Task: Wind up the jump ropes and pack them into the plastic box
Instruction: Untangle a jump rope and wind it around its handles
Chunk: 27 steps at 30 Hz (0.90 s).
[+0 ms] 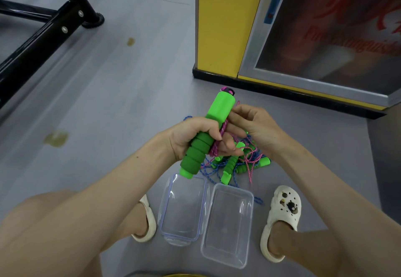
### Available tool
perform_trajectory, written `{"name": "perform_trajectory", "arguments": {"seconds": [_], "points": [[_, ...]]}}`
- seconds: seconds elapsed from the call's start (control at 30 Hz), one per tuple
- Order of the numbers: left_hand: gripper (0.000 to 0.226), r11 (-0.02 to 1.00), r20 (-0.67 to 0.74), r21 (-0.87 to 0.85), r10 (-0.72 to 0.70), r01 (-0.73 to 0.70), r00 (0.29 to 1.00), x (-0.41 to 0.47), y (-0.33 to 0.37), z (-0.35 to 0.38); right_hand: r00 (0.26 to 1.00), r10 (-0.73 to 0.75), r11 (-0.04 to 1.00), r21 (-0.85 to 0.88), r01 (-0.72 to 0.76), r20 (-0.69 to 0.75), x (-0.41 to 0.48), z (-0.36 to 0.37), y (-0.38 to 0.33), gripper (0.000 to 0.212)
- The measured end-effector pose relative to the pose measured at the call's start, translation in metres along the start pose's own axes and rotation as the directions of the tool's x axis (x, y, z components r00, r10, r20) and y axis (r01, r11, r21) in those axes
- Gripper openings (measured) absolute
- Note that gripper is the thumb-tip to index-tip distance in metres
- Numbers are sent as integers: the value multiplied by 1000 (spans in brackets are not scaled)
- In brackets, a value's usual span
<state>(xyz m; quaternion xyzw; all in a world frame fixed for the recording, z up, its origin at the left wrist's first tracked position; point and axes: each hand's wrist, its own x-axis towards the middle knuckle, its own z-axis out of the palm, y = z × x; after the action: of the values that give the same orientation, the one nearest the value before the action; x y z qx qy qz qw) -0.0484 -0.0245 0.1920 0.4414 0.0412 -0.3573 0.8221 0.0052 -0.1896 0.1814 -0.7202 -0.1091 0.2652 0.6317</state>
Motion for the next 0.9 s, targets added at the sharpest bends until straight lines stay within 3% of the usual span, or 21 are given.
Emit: {"name": "perform_trajectory", "arguments": {"seconds": [0.13, 0.27, 0.4, 0.53, 0.6, 0.67, 0.73, 0.8, 0.87, 0.9], "points": [[35, 986, 95, -153, 81, -66, 992, 1, -6, 1, 994, 56, 997, -52, -51, 93, 0, -1, 0, 18], [44, 951, 84, -279, 166, -137, 982, 3, -3, 5, 982, 121, 961, -266, -79, 143, 1, 8, 5, 44], [72, 887, -14, -381, 278, -262, 960, 9, 2, 4, 968, 117, 933, -359, -32, 220, 0, 14, 7, 15], [73, 845, -164, -390, 327, -366, 931, 7, 9, 8, 961, 117, 821, -568, 50, 252, 6, 11, 14, 6], [67, 841, -332, -289, 360, -458, 872, 3, 16, 12, 961, 126, 736, -672, 77, 248, 6, 12, 19, 10], [51, 845, -524, -113, 396, -522, 754, 0, 24, 11, 964, 131, 729, -682, 66, 233, 4, 13, 21, 15], [41, 847, -603, 0, 424, -531, 676, -2, 31, 3, 972, 114, 675, -734, 75, 204, 3, 10, 22, 20], [46, 890, -632, 142, 418, -433, 653, -4, 32, -10, 987, 70, 639, -766, 68, 147, 4, 4, 20, 26], [51, 911, -633, 352, 401, -216, 662, -7, 30, -16, 995, 32, 748, -662, 40, 95, 4, 0, 14, 27], [47, 868, -606, 488, 411, -89, 681, -8, 27, -16, 997, 20, 826, -564, 28, 79, 4, 0, 10, 23]]}}
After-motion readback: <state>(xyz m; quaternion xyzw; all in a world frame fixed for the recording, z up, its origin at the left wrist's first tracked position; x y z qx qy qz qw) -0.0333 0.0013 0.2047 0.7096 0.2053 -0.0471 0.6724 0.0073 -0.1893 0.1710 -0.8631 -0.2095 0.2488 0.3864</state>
